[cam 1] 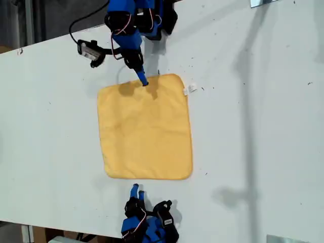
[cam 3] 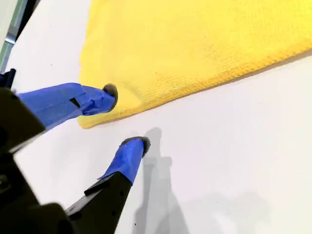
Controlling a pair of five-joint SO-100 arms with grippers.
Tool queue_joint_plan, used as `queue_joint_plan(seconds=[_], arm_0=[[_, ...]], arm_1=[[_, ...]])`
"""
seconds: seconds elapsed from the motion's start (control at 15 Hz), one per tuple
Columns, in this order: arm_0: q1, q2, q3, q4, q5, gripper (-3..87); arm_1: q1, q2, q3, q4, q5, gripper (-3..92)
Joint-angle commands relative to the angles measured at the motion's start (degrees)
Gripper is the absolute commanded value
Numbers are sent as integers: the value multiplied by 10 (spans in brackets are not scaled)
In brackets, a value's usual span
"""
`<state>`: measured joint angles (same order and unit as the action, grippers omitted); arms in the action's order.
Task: Grasp corners of a square towel and fold twice.
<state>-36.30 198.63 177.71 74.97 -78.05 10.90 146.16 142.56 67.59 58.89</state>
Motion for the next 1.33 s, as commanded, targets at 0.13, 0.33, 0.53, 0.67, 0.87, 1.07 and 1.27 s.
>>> queue_joint_plan(seconds=[0.13, 0.33, 0.53, 0.67, 0.87, 1.07, 1.27], arm_0=[[9, 2, 2, -9, -6, 145], [11, 2, 2, -9, -6, 143], [12, 2, 2, -9, -6, 142], [13, 2, 2, -9, -7, 142], [16, 2, 2, -9, -7, 142], [16, 2, 2, -10, -6, 142], [18, 2, 2, -11, -4, 146]], arm_1=[[-163, -463, -295, 40, 7, 256], [-214, -511, -312, 83, 47, 255], [-252, -566, -312, 92, 75, 262], [-258, -591, -312, 79, 78, 266], [-242, -598, -307, 46, 65, 268], [-212, -603, -298, 18, 47, 218], [-200, -632, -282, -11, 44, 66]])
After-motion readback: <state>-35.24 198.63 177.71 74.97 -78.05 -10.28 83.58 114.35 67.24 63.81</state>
